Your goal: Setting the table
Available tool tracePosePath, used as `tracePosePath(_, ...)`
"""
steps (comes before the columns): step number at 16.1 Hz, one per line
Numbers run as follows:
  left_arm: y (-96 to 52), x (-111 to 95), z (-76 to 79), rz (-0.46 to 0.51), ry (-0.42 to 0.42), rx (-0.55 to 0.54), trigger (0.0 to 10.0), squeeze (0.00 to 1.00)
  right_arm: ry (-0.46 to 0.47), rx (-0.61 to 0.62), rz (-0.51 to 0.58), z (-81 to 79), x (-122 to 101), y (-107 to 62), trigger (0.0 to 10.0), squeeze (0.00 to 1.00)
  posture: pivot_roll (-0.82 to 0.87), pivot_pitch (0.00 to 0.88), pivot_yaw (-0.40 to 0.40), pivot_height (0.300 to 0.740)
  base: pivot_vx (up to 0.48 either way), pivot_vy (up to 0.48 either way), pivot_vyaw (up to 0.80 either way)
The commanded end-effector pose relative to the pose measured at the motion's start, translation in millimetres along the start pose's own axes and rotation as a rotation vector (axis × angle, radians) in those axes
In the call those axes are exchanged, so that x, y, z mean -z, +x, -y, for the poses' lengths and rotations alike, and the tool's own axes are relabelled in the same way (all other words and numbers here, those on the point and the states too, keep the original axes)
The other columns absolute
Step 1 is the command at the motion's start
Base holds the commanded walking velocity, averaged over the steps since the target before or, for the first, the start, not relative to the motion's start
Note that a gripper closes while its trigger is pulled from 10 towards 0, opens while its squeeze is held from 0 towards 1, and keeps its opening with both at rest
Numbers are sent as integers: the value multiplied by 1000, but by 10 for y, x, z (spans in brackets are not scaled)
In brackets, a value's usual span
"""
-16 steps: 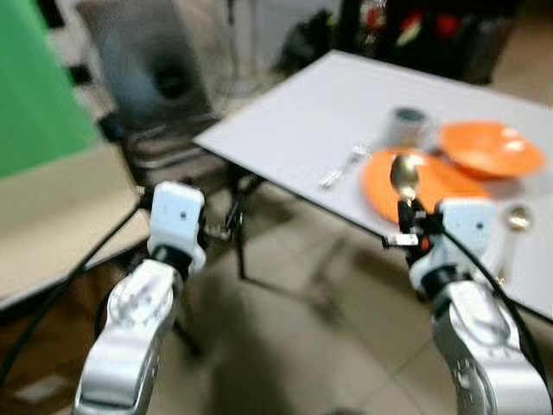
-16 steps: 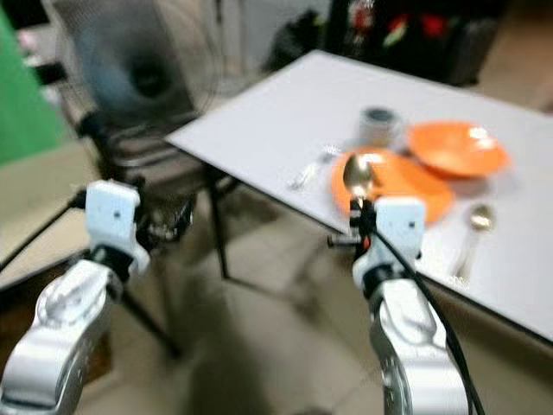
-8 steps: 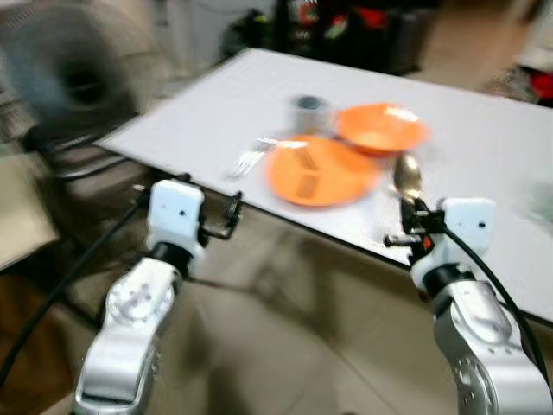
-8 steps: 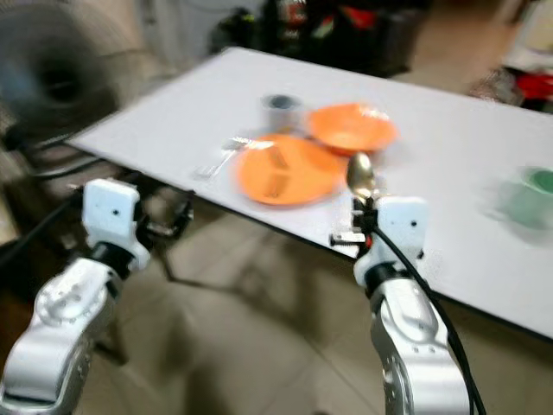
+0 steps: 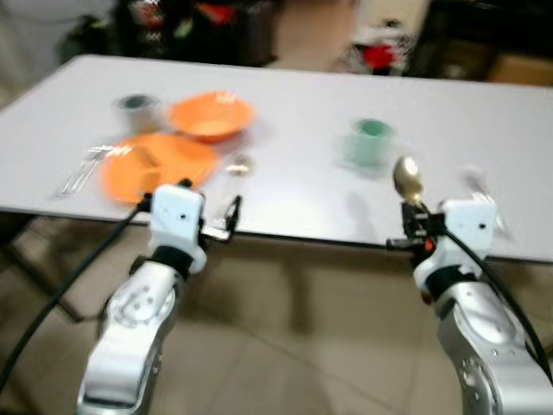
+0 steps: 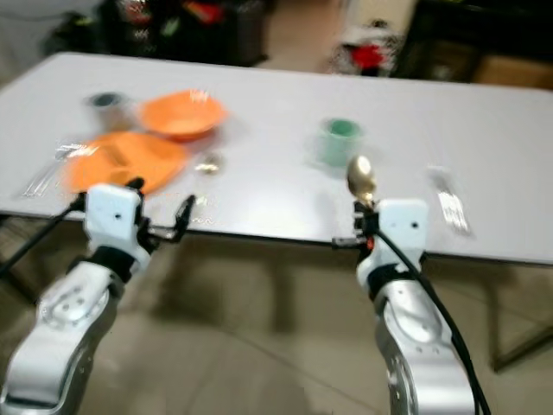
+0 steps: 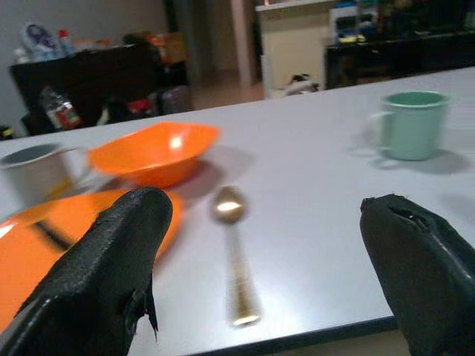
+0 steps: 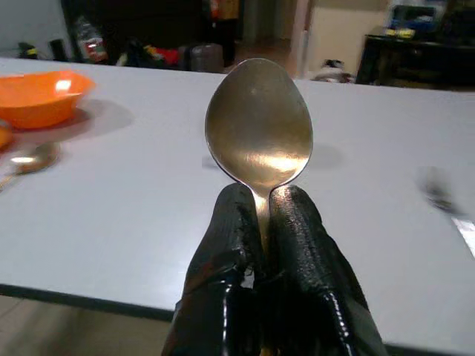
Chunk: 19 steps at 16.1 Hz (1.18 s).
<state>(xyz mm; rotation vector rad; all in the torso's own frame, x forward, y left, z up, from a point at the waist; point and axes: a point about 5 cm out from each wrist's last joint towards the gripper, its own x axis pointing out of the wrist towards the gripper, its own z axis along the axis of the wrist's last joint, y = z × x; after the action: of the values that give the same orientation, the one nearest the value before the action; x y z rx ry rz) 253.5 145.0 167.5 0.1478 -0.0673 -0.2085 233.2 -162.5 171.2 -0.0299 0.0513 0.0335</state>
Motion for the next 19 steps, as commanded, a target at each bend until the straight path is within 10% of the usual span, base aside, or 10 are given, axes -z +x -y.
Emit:
tracePosePath(1,-6,-37,51,12,1,17,10000,0,-3,15,-2,45,-12,-24,10000,0,-102,74,38,740,0,-311,-800)
tracePosePath(19,11,-10,71,-5,-69,48,10000,0,-70,-53,-78,-6,87,-1,10000,0,-108,70,65,740,71,-50,-342)
